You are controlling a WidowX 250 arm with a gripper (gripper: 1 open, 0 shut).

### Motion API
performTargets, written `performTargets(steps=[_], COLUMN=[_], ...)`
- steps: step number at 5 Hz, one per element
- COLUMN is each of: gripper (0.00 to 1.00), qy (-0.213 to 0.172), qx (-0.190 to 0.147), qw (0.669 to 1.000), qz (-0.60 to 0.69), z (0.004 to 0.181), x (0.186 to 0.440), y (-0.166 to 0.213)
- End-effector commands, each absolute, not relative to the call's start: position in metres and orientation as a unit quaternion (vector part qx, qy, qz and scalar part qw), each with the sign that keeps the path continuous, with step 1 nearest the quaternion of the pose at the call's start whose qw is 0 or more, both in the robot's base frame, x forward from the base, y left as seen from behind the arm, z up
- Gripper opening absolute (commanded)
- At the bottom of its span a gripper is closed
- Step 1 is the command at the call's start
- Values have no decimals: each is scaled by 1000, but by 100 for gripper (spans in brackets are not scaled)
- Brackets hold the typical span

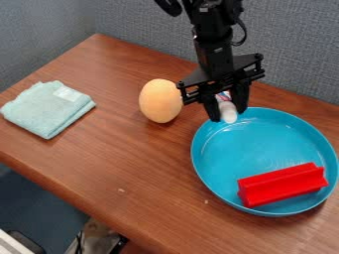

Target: Move the toothpaste from the blue plate to the cloth on the left side of the table

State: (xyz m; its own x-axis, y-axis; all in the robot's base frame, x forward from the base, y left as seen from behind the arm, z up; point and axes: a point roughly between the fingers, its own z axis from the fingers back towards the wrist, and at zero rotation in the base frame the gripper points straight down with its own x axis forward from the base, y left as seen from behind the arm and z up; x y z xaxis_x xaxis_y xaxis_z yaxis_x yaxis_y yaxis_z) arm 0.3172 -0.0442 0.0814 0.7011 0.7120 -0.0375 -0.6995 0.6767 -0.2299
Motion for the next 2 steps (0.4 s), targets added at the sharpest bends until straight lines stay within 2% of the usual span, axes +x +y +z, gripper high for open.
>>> performTargets(steps=[1, 2], gripper=[0, 0], qy=[-58, -60], qx=[-132, -134], qw=[912, 908], qz=[385, 392], z=[107, 114], x=[323, 322], y=[-38, -30])
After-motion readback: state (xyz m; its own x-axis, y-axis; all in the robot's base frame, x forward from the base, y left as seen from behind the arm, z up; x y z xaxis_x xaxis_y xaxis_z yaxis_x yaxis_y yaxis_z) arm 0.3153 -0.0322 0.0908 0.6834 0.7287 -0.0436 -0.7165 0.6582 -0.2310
